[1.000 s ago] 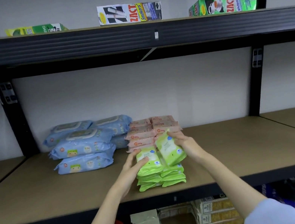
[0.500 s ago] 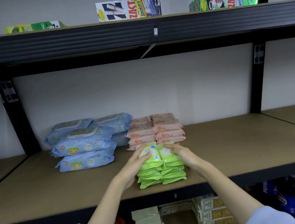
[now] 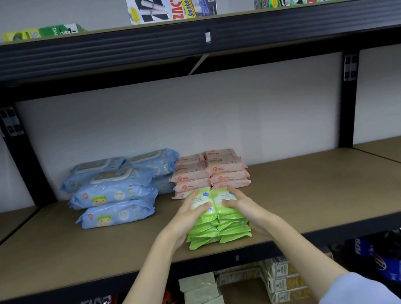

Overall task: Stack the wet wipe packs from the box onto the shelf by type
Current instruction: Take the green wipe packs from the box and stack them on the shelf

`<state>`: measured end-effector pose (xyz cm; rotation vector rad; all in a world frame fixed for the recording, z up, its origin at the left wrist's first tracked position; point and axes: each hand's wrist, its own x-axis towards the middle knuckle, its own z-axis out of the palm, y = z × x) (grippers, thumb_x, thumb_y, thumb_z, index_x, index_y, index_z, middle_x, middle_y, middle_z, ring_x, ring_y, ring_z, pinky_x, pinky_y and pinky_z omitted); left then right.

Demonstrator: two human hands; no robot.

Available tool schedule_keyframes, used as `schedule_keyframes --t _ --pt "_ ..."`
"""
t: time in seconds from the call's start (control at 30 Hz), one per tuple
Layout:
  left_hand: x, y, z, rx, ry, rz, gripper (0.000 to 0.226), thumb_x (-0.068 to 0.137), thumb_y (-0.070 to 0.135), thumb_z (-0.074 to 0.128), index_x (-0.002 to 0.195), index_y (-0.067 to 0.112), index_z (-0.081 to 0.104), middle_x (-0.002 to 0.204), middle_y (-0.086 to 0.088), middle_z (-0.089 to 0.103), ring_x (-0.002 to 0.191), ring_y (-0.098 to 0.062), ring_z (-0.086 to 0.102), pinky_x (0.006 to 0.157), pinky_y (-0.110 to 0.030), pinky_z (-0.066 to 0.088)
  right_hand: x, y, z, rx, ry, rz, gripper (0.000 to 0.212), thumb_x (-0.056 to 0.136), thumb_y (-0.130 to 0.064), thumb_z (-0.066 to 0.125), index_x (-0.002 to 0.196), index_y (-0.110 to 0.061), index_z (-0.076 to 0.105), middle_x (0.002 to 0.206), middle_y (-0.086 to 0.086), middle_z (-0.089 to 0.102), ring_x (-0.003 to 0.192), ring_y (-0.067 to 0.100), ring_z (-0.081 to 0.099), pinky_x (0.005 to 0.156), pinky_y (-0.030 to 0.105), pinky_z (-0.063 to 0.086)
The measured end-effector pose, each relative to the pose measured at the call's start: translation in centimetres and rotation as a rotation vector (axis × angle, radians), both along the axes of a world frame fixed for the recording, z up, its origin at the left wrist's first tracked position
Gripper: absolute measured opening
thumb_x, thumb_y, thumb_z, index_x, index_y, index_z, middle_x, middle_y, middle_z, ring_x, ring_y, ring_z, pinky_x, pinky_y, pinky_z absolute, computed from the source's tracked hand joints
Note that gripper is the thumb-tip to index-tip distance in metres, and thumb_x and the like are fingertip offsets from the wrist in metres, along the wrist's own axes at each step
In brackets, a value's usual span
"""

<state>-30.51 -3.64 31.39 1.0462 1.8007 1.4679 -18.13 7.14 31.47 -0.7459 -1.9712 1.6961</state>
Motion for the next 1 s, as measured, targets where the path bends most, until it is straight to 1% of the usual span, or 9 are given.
schedule_keyframes --t 0.13,0.23,0.43,0.53,0.67,0.73,0.8,0.9,1.0 --pt "0.3 -0.1 0.5 -0.031 0.0 0.017 0.066 0.089 0.031 0.058 0.145 0.029 0.024 0.155 0.001 0.018 0.139 -0.02 0.026 0.115 -0.039 0.026 0.2 -0.2 0.6 -0.031 0.003 0.017 0.062 0.096 -0.019 0.048 0.149 -0.018 0.016 0.15 0.007 0.032 0.132 0.022 0.04 0.103 0.03 0.036" --pt "0.7 -0.3 0.7 -0.01 -0.012 0.06 0.068 0.089 0.033 0.058 0.146 0.027 0.022 0.156 0.001 0.014 0.14 -0.02 0.023 0.114 -0.034 0.023 0.4 -0.4 0.7 -0.089 0.074 -0.074 0.066 0.096 -0.025 0.048 0.15 -0.019 0.012 0.154 0.003 0.025 0.139 0.022 0.029 0.108 0.037 0.027" --pt "1.4 -0.6 0.3 0.049 -0.049 0.131 0.067 0.09 0.027 0.057 0.146 0.021 0.021 0.155 0.001 0.017 0.14 -0.017 0.023 0.109 -0.028 0.024 0.2 -1.1 0.6 -0.078 0.016 -0.089 0.068 0.092 -0.015 0.054 0.149 -0.016 0.016 0.152 0.005 0.028 0.138 0.023 0.03 0.11 0.034 0.026" --pt "1.3 -0.5 0.5 0.009 -0.031 0.133 0.067 0.091 0.029 0.056 0.147 0.021 0.02 0.155 0.001 0.015 0.141 -0.018 0.021 0.11 -0.029 0.023 0.2 -0.8 0.7 -0.058 -0.027 -0.067 0.069 0.093 -0.019 0.053 0.15 -0.018 0.015 0.154 0.005 0.025 0.139 0.024 0.028 0.111 0.036 0.025" --pt "1.3 -1.1 0.9 -0.039 0.035 0.118 0.069 0.089 0.037 0.057 0.146 0.021 0.022 0.154 -0.001 0.021 0.139 -0.019 0.026 0.11 -0.031 0.025 0.8 -1.2 0.7 -0.013 -0.006 -0.058 0.068 0.094 -0.027 0.052 0.15 -0.016 0.014 0.154 0.003 0.023 0.139 0.022 0.029 0.106 0.032 0.029" --pt "1.8 -1.7 1.4 0.001 0.106 0.14 0.066 0.089 0.035 0.057 0.145 0.017 0.025 0.152 -0.002 0.026 0.139 -0.018 0.027 0.11 -0.029 0.025 1.4 -1.9 0.8 0.098 0.005 -0.073 0.069 0.093 -0.028 0.054 0.149 -0.015 0.015 0.154 0.001 0.023 0.141 0.02 0.026 0.105 0.029 0.029" --pt "2.5 -2.9 1.8 0.04 0.286 0.2 0.063 0.089 0.033 0.059 0.142 0.015 0.031 0.148 -0.006 0.033 0.137 -0.02 0.031 0.113 -0.033 0.026 2.2 -2.6 0.6 0.308 -0.008 -0.121 0.07 0.09 -0.027 0.059 0.148 -0.016 0.021 0.153 0.004 0.027 0.14 0.02 0.028 0.109 0.031 0.027" --pt "4.1 -5.7 1.0 0.013 0.625 0.259 0.061 0.086 0.043 0.057 0.139 0.023 0.034 0.143 -0.005 0.041 0.132 -0.024 0.036 0.108 -0.046 0.032 4.3 -4.3 -0.5 0.628 0.008 -0.218 0.062 0.088 -0.023 0.061 0.143 -0.016 0.033 0.147 0.01 0.034 0.137 0.025 0.03 0.109 0.035 0.027" --pt "6.9 -8.9 -1.2 -0.013 0.766 0.309 0.055 0.091 0.037 0.052 0.14 0.028 0.03 0.141 0.0 0.042 0.129 -0.022 0.036 0.105 -0.044 0.031 6.9 -6.9 -2.8 0.755 0.051 -0.268 0.056 0.09 -0.018 0.056 0.142 -0.015 0.036 0.149 0.012 0.031 0.141 0.024 0.022 0.112 0.035 0.022"
